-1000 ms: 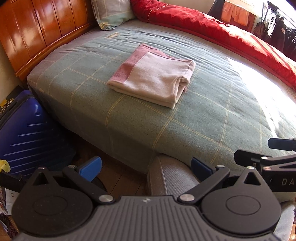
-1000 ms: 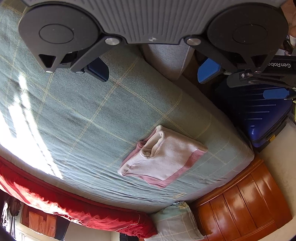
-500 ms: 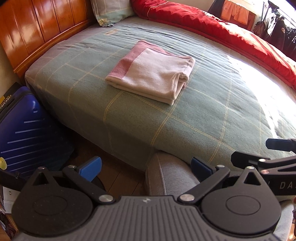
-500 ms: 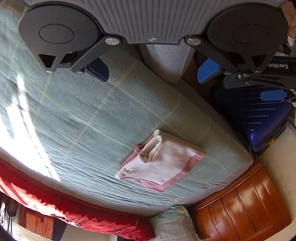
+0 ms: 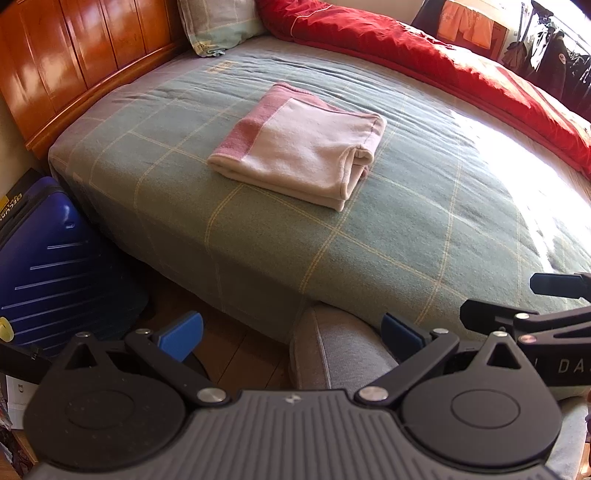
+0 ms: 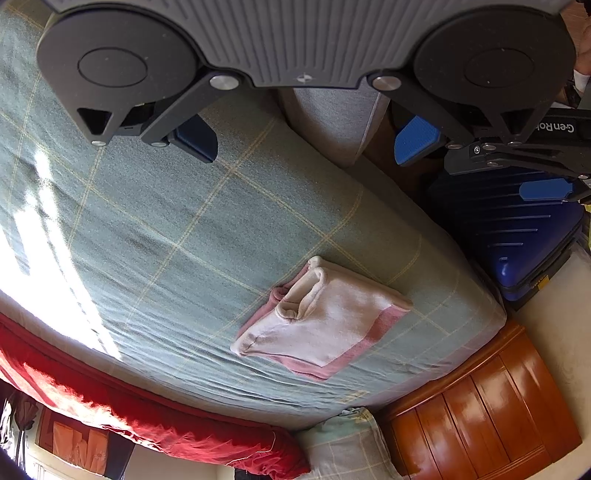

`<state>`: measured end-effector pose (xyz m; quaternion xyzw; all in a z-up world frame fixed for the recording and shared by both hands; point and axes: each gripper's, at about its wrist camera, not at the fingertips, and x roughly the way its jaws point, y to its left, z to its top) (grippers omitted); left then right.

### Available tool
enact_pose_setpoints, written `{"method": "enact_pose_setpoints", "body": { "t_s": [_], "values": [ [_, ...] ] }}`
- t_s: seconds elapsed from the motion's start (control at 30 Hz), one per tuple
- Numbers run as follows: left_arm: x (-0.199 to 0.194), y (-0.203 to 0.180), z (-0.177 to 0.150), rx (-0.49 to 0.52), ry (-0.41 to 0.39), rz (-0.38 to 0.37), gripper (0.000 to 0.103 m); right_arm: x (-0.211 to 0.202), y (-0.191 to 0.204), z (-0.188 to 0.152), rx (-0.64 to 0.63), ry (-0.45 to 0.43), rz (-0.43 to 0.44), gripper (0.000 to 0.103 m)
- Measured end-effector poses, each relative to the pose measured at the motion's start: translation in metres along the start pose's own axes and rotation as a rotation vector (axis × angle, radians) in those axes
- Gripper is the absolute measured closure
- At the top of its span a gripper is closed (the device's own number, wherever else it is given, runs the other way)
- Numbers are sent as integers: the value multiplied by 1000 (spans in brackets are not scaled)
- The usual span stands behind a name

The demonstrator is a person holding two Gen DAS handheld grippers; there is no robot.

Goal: Fold clothes

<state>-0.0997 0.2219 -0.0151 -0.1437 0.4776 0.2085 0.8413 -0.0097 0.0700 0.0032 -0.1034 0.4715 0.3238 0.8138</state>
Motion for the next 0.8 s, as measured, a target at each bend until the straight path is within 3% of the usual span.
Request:
{"method": "enact_pose_setpoints", "body": {
  "t_s": [0.8],
  "values": [
    [-3, 3, -2, -14, -33, -3, 1, 0, -1, 1, 4, -4, -7, 0]
  ]
}}
